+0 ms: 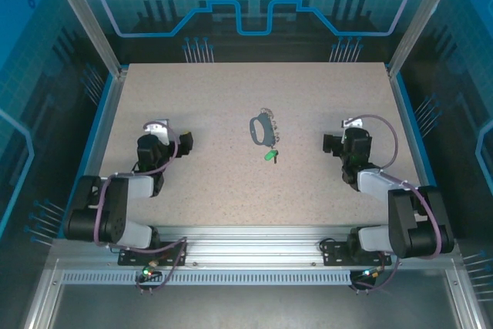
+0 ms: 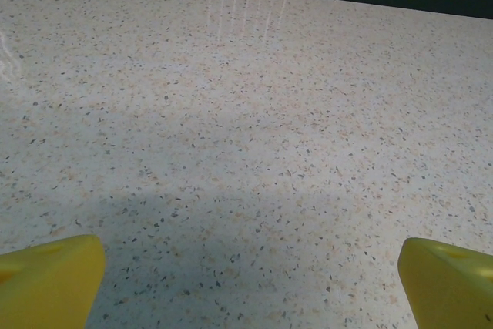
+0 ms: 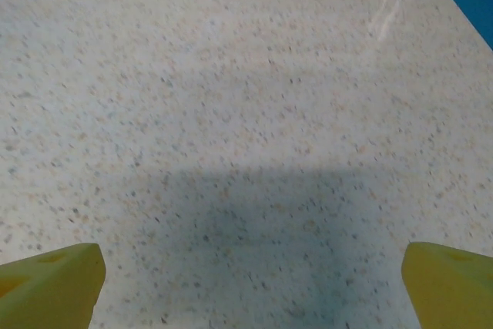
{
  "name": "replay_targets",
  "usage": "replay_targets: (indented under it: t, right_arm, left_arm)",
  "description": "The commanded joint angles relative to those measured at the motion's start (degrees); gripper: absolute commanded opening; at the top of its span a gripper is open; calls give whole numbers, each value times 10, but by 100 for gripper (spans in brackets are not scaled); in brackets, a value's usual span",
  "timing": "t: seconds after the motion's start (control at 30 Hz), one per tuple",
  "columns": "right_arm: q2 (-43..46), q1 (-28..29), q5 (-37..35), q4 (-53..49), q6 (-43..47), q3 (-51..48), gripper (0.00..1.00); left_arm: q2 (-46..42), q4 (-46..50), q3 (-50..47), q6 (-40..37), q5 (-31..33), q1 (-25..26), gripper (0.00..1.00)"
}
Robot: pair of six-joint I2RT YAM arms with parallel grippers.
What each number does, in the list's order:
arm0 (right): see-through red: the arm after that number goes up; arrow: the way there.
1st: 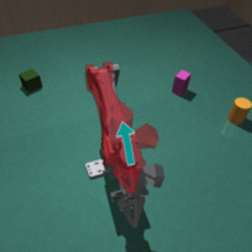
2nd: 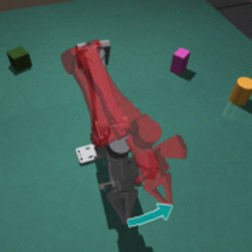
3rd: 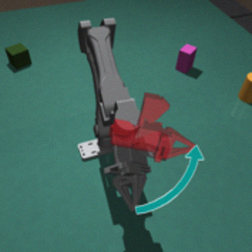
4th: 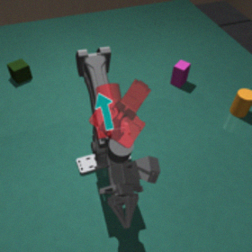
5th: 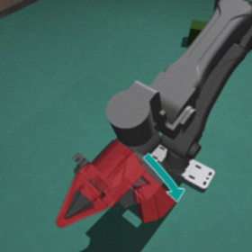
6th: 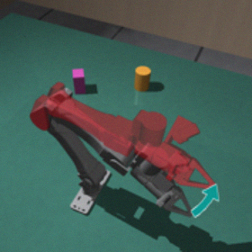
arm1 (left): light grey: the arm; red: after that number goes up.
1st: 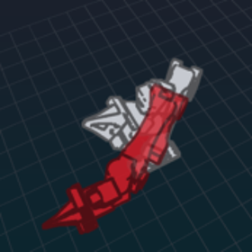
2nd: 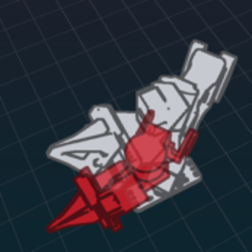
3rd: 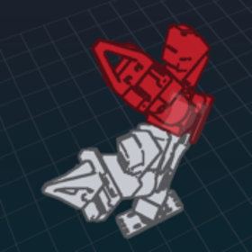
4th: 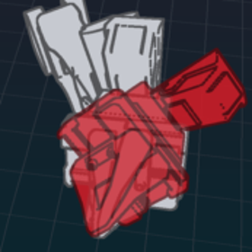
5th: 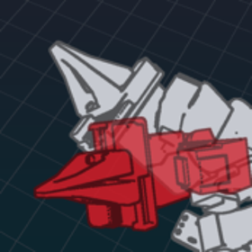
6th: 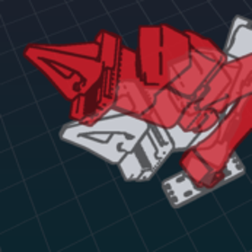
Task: Put the keys on the keyring
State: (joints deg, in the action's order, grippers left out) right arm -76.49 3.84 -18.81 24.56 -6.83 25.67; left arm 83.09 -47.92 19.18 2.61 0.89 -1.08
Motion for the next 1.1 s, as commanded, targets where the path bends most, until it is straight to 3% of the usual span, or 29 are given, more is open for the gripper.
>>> replay_targets:
  t: [0.0, 0.13, 0.27, 0.93, 1.07]
  right_arm:
    - [-31, -23, 74, 153, 13, -23, 100]
    - [-94, -9, 104, 257, 46, -45, 100]
    - [-93, -11, 128, 196, 52, -18, 100]
    - [-98, 8, 86, 200, 59, -15, 100]
    - [-99, -2, 134, 184, 68, -6, 100]
  left_arm:
    - [36, -74, 2, -12, -19, -8, 99]
    - [52, -69, 12, -12, -26, -10, 99]
    - [54, -46, 26, -19, -36, -10, 99]
    - [55, -24, 38, -23, -17, -3, 99]
    - [55, -24, 38, -23, -17, -3, 99]
